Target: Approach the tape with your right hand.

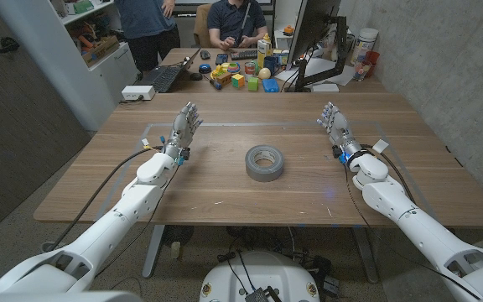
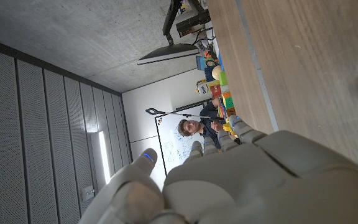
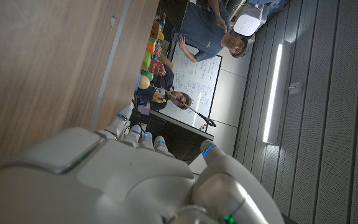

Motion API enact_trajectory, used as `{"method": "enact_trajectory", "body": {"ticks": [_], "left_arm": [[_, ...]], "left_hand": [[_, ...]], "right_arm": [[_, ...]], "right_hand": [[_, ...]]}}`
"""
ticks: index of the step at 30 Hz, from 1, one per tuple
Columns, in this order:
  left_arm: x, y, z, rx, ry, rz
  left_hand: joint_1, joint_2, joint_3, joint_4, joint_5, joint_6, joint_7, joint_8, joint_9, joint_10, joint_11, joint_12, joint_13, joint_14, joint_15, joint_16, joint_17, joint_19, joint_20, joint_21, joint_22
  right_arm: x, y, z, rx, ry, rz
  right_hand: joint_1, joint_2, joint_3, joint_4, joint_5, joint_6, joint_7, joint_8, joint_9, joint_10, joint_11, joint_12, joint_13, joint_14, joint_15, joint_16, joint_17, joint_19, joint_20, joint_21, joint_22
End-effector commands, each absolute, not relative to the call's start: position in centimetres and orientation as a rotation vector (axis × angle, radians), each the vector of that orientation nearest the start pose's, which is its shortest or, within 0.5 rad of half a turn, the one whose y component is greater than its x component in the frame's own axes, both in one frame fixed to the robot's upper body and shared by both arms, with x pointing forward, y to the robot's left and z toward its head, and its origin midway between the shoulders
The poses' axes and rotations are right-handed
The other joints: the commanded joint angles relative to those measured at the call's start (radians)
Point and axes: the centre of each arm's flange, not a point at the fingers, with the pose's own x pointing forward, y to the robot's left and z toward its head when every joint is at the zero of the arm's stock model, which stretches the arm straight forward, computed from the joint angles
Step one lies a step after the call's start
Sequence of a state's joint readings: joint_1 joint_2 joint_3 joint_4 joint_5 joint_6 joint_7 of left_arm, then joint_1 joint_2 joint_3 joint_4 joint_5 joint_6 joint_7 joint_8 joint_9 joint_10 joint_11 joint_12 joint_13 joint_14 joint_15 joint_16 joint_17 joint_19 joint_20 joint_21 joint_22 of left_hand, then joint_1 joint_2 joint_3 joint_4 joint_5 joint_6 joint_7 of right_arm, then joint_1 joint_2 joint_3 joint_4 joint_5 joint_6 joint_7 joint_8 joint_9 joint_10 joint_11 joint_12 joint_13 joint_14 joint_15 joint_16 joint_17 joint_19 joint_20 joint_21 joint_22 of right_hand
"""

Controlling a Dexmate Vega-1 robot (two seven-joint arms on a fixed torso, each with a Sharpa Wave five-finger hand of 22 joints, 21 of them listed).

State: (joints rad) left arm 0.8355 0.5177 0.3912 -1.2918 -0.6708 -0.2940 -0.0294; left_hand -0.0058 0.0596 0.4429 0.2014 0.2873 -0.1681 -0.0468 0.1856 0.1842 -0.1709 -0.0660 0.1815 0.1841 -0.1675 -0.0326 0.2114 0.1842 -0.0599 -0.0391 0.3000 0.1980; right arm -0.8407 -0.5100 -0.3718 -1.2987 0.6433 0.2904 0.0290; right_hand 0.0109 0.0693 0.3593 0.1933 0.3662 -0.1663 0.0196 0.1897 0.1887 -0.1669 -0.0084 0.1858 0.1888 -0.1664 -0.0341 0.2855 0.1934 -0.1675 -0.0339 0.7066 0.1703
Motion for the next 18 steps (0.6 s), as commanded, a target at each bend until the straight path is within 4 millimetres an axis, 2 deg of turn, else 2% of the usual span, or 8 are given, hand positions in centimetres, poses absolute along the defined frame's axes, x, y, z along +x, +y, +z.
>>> {"method": "enact_trajectory", "body": {"ticks": [1, 5, 8, 10, 12, 13, 15, 18], "left_arm": [[65.62, 28.64, -3.42, -0.055, -0.58, -0.22], [65.67, 28.63, -3.46, -0.057, -0.58, -0.219], [65.7, 28.64, -3.46, -0.057, -0.58, -0.22], [65.72, 28.67, -3.45, -0.057, -0.58, -0.22], [65.74, 28.7, -3.46, -0.057, -0.58, -0.22], [65.76, 28.71, -3.46, -0.057, -0.579, -0.22], [65.82, 28.73, -3.48, -0.058, -0.581, -0.221], [65.92, 28.77, -3.51, -0.059, -0.581, -0.222]], "left_hand": [[-0.001, 0.132, 0.005, -0.001, 0.003, -0.109, -0.002, 0.004, 0.002, -0.05, -0.003, 0.007, 0.004, -0.042, -0.014, 0.004, 0.005, -0.008, -0.022, 0.006, 0.003], [-0.001, 0.132, 0.005, -0.001, 0.003, -0.106, -0.006, 0.005, 0.002, -0.047, -0.004, 0.008, 0.004, -0.041, -0.014, 0.004, 0.004, -0.006, -0.014, 0.006, 0.003], [-0.001, 0.132, 0.005, -0.001, 0.003, -0.104, -0.01, 0.006, 0.002, -0.045, -0.003, 0.008, 0.004, -0.04, -0.014, 0.005, 0.004, -0.005, -0.012, 0.006, 0.003], [-0.001, 0.132, 0.005, -0.001, 0.003, -0.103, -0.01, 0.007, 0.002, -0.045, -0.003, 0.009, 0.004, -0.039, -0.013, 0.005, 0.004, -0.005, -0.012, 0.006, 0.003], [-0.001, 0.132, 0.005, -0.001, 0.003, -0.1, -0.012, 0.008, 0.002, -0.042, -0.003, 0.01, 0.004, -0.038, -0.013, 0.006, 0.004, -0.003, -0.007, 0.006, 0.003], [-0.001, 0.132, 0.005, -0.001, 0.003, -0.096, -0.017, 0.009, 0.002, -0.04, -0.004, 0.01, 0.004, -0.037, -0.014, 0.006, 0.004, -0.002, -0.004, 0.006, 0.003], [0.0, 0.132, 0.005, -0.001, 0.003, -0.089, -0.022, 0.011, 0.002, -0.039, -0.004, 0.011, 0.004, -0.037, -0.014, 0.006, 0.004, 0.0, 0.0, 0.006, 0.003], [0.0, 0.132, 0.005, -0.001, 0.003, -0.084, -0.026, 0.013, 0.002, -0.035, -0.005, 0.012, 0.004, -0.035, -0.014, 0.006, 0.004, 0.001, 0.001, 0.007, 0.003]], "right_arm": [[65.36, -28.92, -3.24, 0.03, -0.584, 0.204], [65.34, -28.95, -3.34, 0.035, -0.59, 0.203], [65.34, -28.98, -3.34, 0.039, -0.59, 0.2], [65.32, -29.01, -3.32, 0.04, -0.594, 0.199], [65.27, -29.05, -3.29, 0.046, -0.594, 0.195], [65.24, -29.06, -3.27, 0.051, -0.594, 0.194], [65.15, -29.04, -3.19, 0.055, -0.605, 0.198], [64.86, -28.81, -2.91, 0.062, -0.619, 0.203]], "right_hand": [[-0.001, 0.123, 0.009, 0.001, 0.007, -0.006, -0.002, 0.004, 0.002, -0.035, -0.001, 0.007, 0.003, -0.09, -0.029, 0.007, 0.004, -0.095, -0.098, 0.005, 0.005], [-0.001, 0.121, 0.009, 0.001, 0.007, -0.007, -0.011, 0.004, 0.002, -0.028, -0.007, 0.009, 0.003, -0.086, -0.029, 0.008, 0.003, -0.102, -0.074, -0.001, 0.004], [-0.001, 0.12, 0.009, 0.0, 0.007, 0.001, -0.022, 0.007, 0.002, -0.018, -0.014, 0.013, 0.003, -0.076, -0.028, 0.011, 0.003, -0.093, -0.067, -0.001, 0.004], [-0.001, 0.115, 0.008, -0.002, 0.006, 0.016, -0.028, 0.011, 0.002, -0.006, -0.002, 0.015, 0.003, -0.061, -0.006, 0.015, 0.001, -0.08, -0.059, -0.001, 0.004], [0.002, 0.099, 0.001, -0.008, 0.003, 0.032, -0.032, 0.014, 0.003, 0.012, 0.004, 0.019, 0.003, -0.04, 0.011, 0.018, -0.002, -0.054, -0.017, 0.0, 0.003], [0.003, 0.083, -0.009, -0.012, 0.0, 0.041, -0.036, 0.015, 0.003, 0.021, 0.003, 0.02, 0.003, -0.029, 0.03, 0.017, -0.005, -0.032, 0.021, 0.002, 0.003], [0.007, 0.062, -0.023, -0.02, -0.004, 0.048, -0.035, 0.014, 0.004, 0.029, 0.004, 0.018, 0.003, -0.014, 0.058, 0.016, -0.008, -0.005, 0.067, 0.001, 0.003], [0.017, 0.032, -0.041, -0.034, -0.01, 0.065, -0.034, 0.016, 0.004, 0.048, 0.019, 0.022, 0.003, 0.023, 0.089, 0.018, -0.012, 0.029, 0.102, -0.001, 0.003]]}}
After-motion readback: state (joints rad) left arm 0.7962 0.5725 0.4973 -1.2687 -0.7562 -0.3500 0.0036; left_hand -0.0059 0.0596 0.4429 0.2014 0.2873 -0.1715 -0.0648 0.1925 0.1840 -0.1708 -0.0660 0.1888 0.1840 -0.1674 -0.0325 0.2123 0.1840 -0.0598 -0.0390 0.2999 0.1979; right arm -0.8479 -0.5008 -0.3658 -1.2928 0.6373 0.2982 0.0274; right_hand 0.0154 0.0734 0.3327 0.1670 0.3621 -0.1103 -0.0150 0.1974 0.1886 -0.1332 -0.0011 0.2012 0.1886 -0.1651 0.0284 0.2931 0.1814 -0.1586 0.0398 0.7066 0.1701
